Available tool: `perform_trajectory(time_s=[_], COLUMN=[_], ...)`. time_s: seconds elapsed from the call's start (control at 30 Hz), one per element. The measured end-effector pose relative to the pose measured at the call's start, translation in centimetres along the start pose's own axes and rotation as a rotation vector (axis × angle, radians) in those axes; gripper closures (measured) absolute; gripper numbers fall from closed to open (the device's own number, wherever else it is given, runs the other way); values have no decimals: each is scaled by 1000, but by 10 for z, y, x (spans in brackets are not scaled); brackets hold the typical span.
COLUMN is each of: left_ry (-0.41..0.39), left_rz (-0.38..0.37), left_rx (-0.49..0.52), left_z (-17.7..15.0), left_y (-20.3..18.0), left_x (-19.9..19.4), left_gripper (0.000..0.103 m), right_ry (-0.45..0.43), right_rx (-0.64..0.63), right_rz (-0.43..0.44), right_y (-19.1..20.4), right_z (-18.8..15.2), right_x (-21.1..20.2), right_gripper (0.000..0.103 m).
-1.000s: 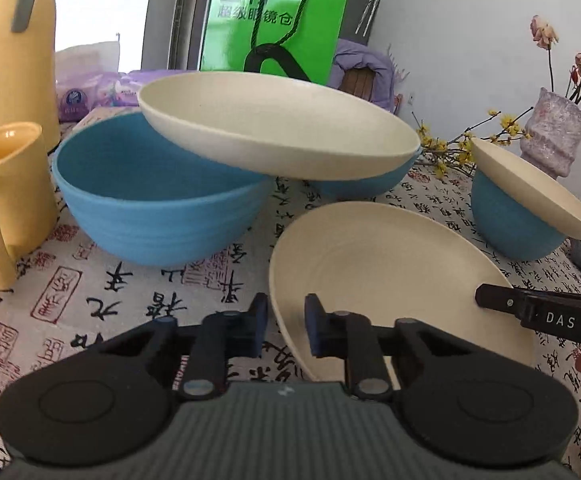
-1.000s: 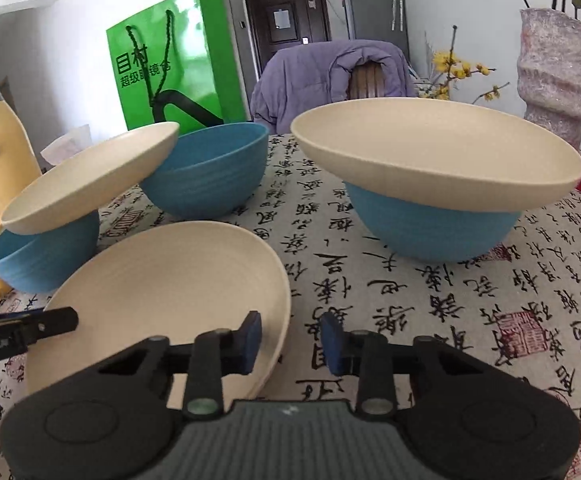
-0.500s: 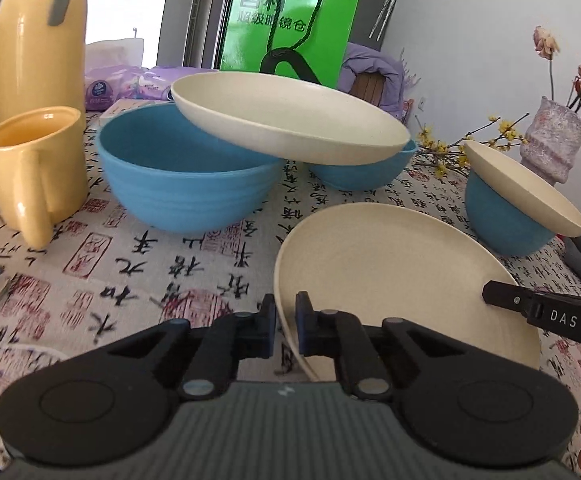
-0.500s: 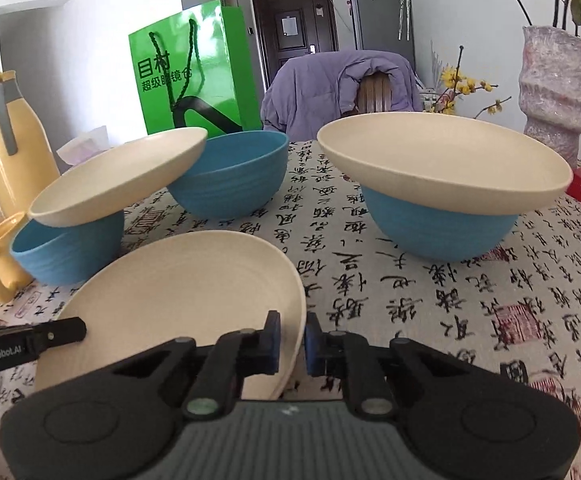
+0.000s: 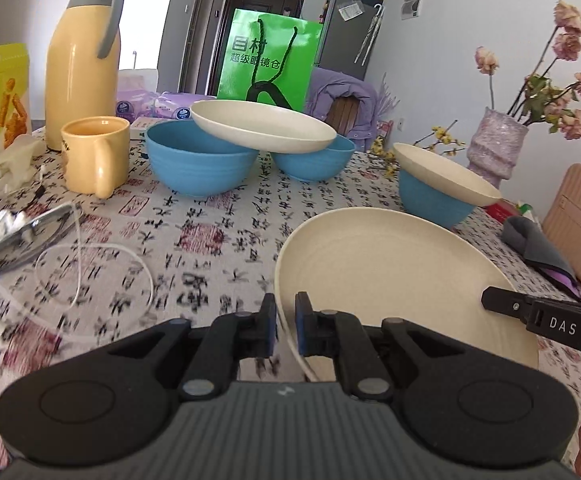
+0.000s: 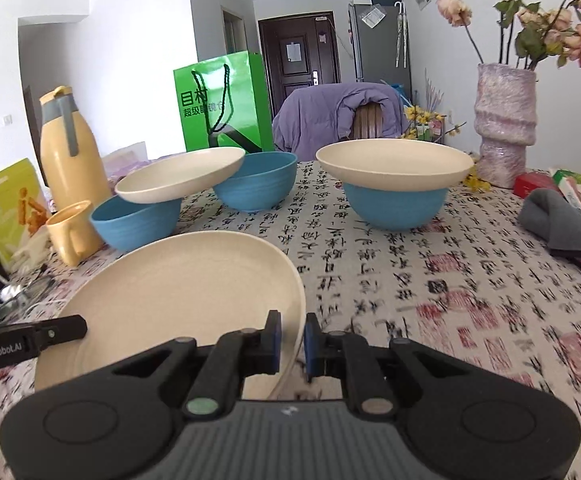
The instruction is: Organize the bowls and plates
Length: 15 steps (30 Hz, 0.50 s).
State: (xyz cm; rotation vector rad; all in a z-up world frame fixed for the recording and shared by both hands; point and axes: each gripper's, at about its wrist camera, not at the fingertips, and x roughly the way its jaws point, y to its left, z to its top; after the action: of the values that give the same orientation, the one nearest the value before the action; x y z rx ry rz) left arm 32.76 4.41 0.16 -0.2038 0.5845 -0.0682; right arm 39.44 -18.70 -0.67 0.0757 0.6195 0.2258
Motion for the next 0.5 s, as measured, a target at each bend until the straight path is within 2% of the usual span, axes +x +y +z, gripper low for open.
perform_trajectory(time_s=[0.27, 0.5], left_ry=[-10, -7], left_rz=[1, -18], left_rx=[13, 26], left_z=[-36, -50], left_y=[-18, -41], left_x=[-55, -65], left_gripper=[94, 94], right_ry=[-14, -24], right_rx=[19, 36], right_rz=[2, -8], right_y=[-2, -19], right_z=[-38, -55], right_x=[-65, -91], right_gripper=[92, 92])
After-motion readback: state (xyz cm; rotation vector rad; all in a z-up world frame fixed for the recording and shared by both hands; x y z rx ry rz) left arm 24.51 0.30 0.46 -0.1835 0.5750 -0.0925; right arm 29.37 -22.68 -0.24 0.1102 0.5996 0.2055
